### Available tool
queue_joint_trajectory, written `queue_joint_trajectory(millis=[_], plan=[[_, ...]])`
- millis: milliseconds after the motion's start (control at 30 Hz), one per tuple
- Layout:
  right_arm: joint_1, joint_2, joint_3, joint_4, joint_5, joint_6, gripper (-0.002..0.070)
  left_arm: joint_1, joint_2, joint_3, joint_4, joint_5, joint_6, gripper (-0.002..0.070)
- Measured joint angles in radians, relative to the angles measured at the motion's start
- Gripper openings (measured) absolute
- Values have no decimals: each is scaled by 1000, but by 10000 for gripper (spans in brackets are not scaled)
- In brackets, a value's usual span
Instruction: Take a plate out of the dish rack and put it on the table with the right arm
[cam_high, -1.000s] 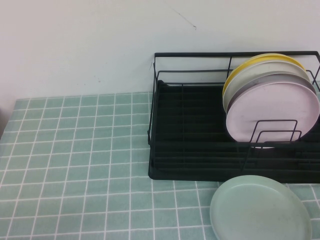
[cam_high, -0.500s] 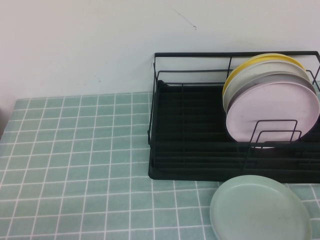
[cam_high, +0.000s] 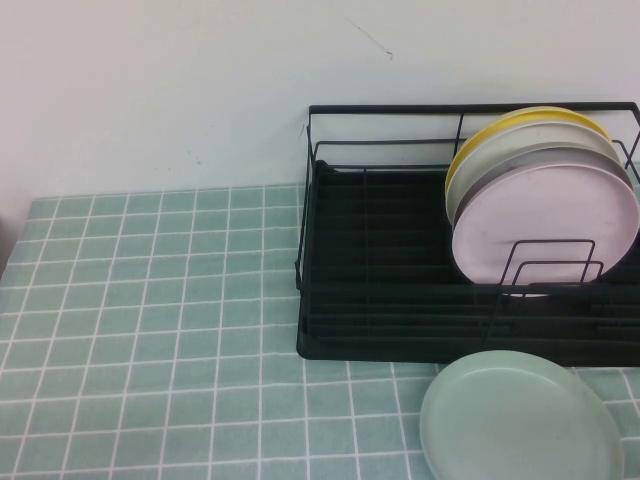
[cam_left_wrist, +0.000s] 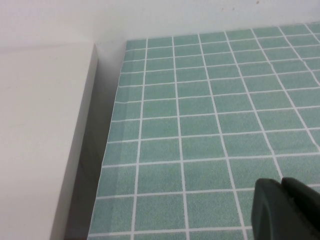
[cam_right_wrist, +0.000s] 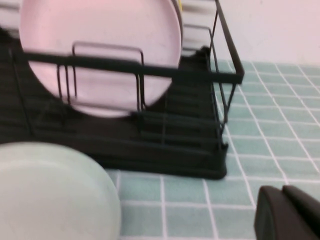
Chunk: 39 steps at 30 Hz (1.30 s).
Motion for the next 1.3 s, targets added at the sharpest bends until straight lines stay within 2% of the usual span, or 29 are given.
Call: queue_joint_trajectory(millis=[133, 300, 433, 667, 767, 1300], plan=[[0, 0, 0, 106, -49, 0, -1, 0, 0, 0, 0, 0, 0, -3], [0, 0, 0, 338, -133, 0, -1, 0, 0, 0, 0, 0, 0, -3], [0, 0, 0, 411, -214, 0, -1, 0, 0, 0, 0, 0, 0, -3], [0, 29, -10, 517, -61, 0, -1, 0, 0, 0, 0, 0, 0, -3], [0, 134, -63, 523, -10, -25, -1, 0, 0, 0, 0, 0, 0, -3], [0, 860, -571, 523, 216, -555, -1, 0, 0, 0, 0, 0, 0, -3]])
